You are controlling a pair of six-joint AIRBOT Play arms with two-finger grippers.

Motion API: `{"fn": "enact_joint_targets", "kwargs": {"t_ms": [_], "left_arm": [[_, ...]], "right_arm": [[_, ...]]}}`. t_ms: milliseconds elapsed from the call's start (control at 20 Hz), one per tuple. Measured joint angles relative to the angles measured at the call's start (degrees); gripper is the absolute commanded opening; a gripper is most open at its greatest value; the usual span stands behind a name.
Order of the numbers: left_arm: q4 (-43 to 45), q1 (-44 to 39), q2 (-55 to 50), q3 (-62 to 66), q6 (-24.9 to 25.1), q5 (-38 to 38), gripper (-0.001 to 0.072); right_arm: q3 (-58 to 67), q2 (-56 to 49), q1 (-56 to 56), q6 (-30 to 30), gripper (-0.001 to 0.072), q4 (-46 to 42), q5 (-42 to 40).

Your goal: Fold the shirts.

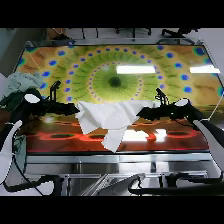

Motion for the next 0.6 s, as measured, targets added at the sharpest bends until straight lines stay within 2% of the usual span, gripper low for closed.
{"fn": "enact_joint_targets", "kwargs": {"t_ms": [250,600], "left_arm": [[0.1,2.2,-1.9,3.1,0.0,-2.7,0.0016],[0.3,2.5,-2.3,3.4,0.0,-4.6,0.0016]], "right_arm": [[-1.5,1.2,3.2,0.8,0.0468,-0.1,6.3],[-6.4,-1.1,16.1,2.0,0.046,2.2,-2.3]]}}
